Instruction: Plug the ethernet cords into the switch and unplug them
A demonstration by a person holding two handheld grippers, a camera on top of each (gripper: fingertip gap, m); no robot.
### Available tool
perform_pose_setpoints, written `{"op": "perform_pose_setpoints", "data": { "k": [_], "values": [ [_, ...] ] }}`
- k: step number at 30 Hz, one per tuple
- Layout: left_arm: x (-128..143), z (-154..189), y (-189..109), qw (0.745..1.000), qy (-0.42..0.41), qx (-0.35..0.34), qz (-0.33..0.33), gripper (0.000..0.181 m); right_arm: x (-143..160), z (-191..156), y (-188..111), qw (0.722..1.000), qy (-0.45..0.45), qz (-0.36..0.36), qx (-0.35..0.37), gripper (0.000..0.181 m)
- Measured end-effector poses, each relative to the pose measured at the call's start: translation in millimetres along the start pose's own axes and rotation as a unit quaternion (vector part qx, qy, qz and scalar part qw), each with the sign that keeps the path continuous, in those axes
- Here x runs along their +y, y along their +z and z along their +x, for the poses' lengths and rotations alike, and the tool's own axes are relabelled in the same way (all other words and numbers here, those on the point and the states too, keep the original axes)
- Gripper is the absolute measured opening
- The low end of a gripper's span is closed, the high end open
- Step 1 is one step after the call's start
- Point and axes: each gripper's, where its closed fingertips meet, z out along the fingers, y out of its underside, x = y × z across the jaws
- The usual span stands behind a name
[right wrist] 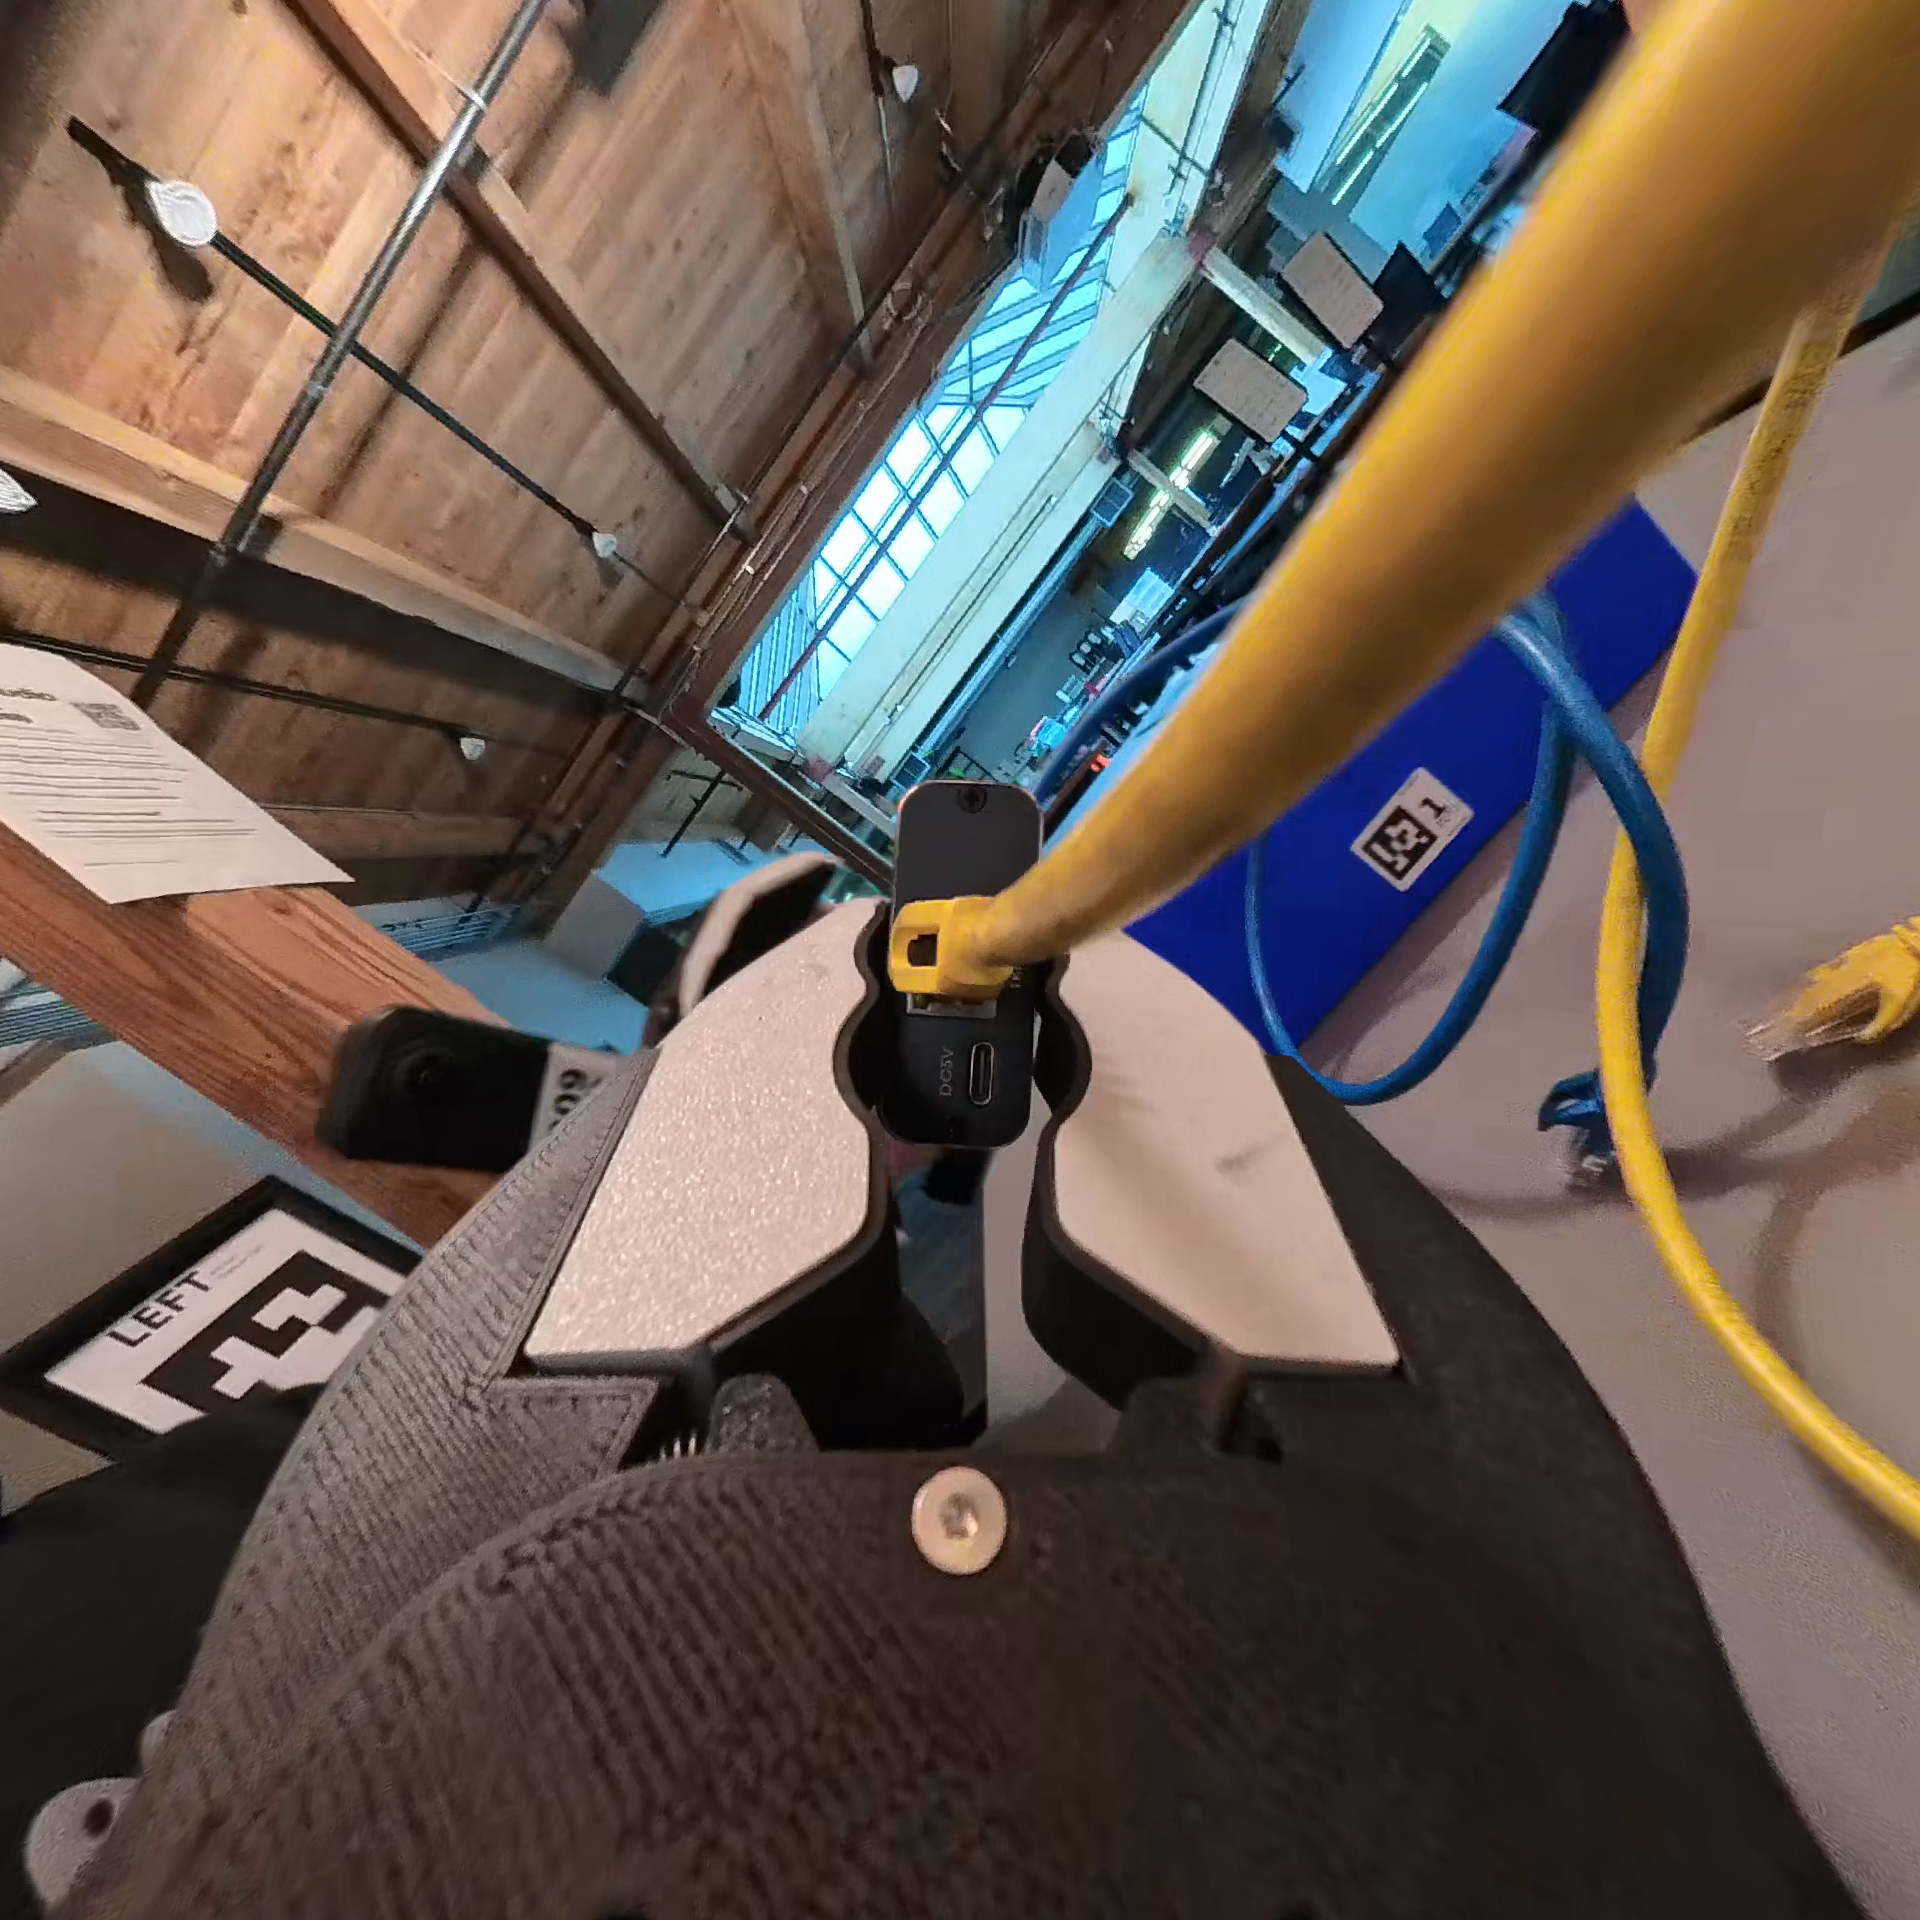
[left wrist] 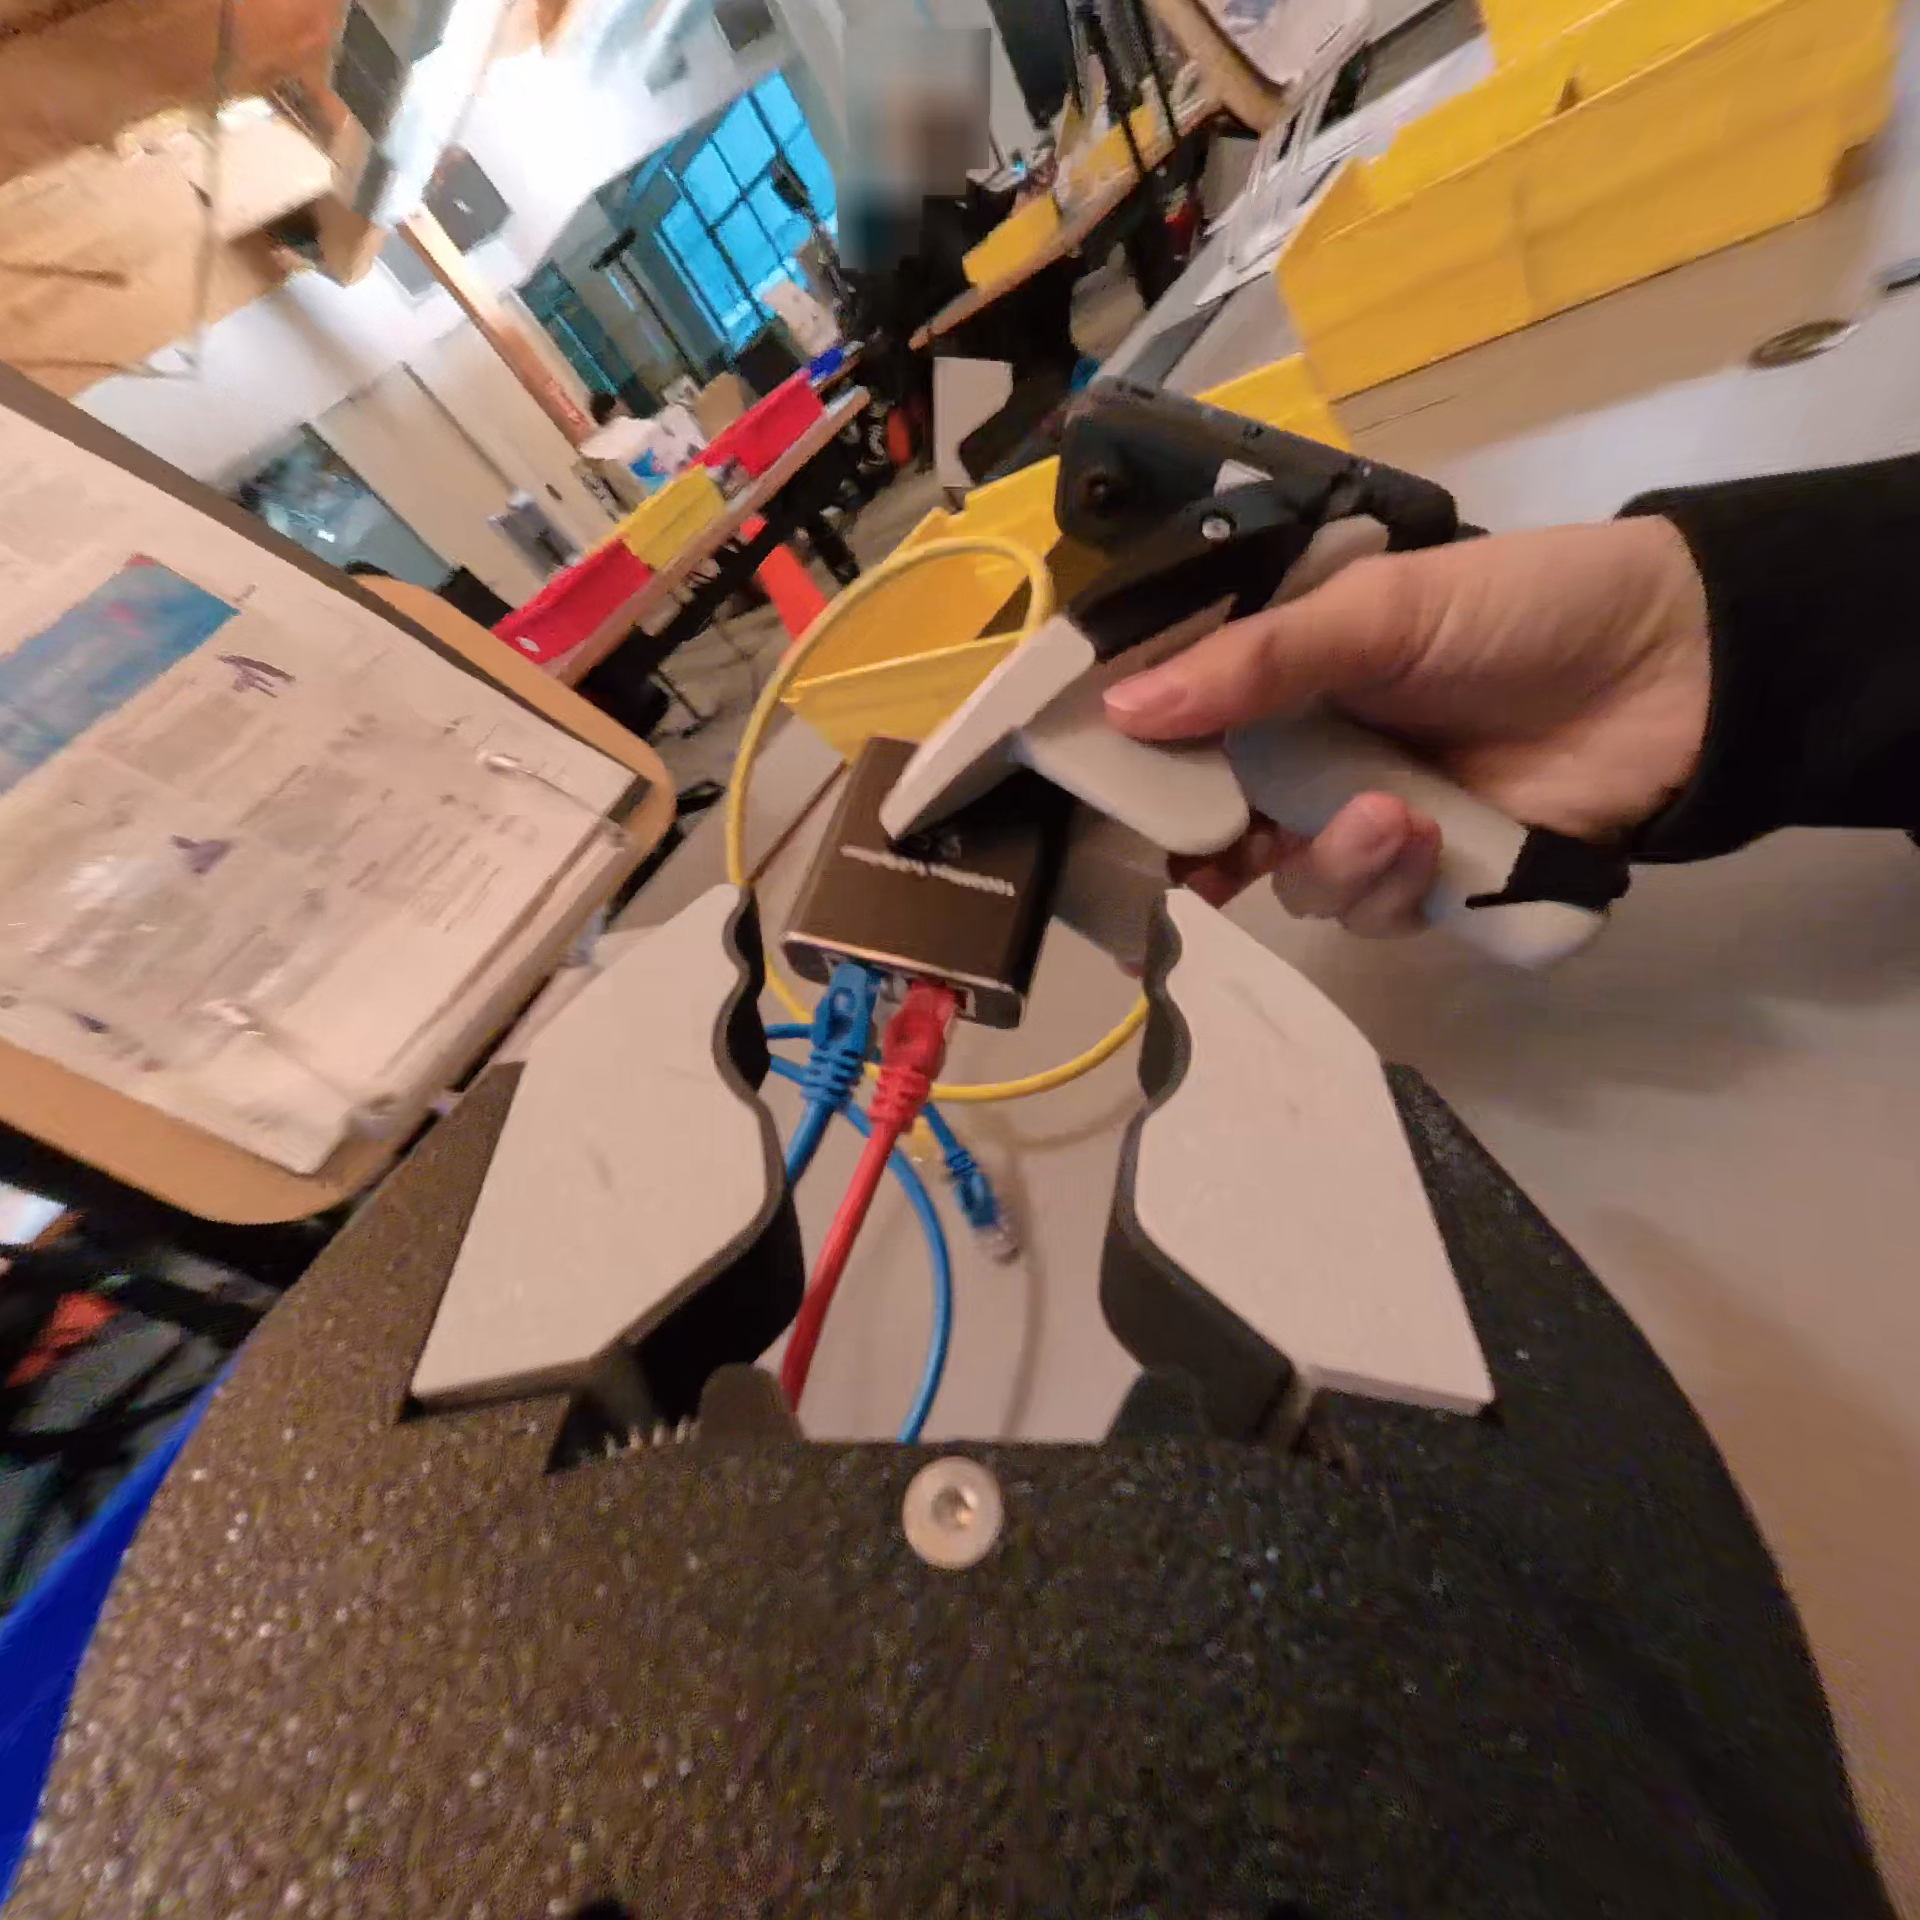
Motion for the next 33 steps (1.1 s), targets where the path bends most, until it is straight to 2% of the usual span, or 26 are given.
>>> {"op": "perform_pose_setpoints", "data": {
  "k": [3, 5, 9, 15, 22, 29, 33],
  "values": [
    [10.2, 4.9, 1.8, 1.000, 0.004, 0.013, 0.012, 0.063, 4.1, -2.3, -6.9, 1.000, 0.003, 0.003, 0.010, 0.025],
    [12.4, -3.0, 1.7, 1.000, -0.001, -0.007, 0.023, 0.067, 9.1, -2.9, -8.6, 1.000, 0.009, -0.007, 0.006, 0.025],
    [16.7, -5.6, 3.0, 0.998, -0.048, 0.013, 0.034, 0.070, 13.2, -3.4, -2.5, 1.000, 0.007, -0.019, 0.007, 0.025],
    [26.7, -6.7, 4.2, 0.998, -0.046, 0.021, 0.048, 0.070, 18.8, 1.9, 3.9, 0.999, 0.029, -0.022, 0.005, 0.025],
    [27.4, -5.8, 0.9, 0.992, -0.101, 0.049, 0.063, 0.072, 20.3, 5.7, 1.4, 0.999, 0.051, -0.017, 0.005, 0.025],
    [27.1, -0.3, 2.2, 0.996, -0.062, 0.051, 0.041, 0.071, 15.6, 13.5, -4.8, 0.998, 0.050, -0.021, 0.021, 0.025],
    [28.0, 9.7, 3.7, 0.997, -0.028, 0.066, 0.032, 0.071, 13.5, 13.7, -8.3, 0.997, 0.072, -0.020, 0.007, 0.025]
  ]
}}
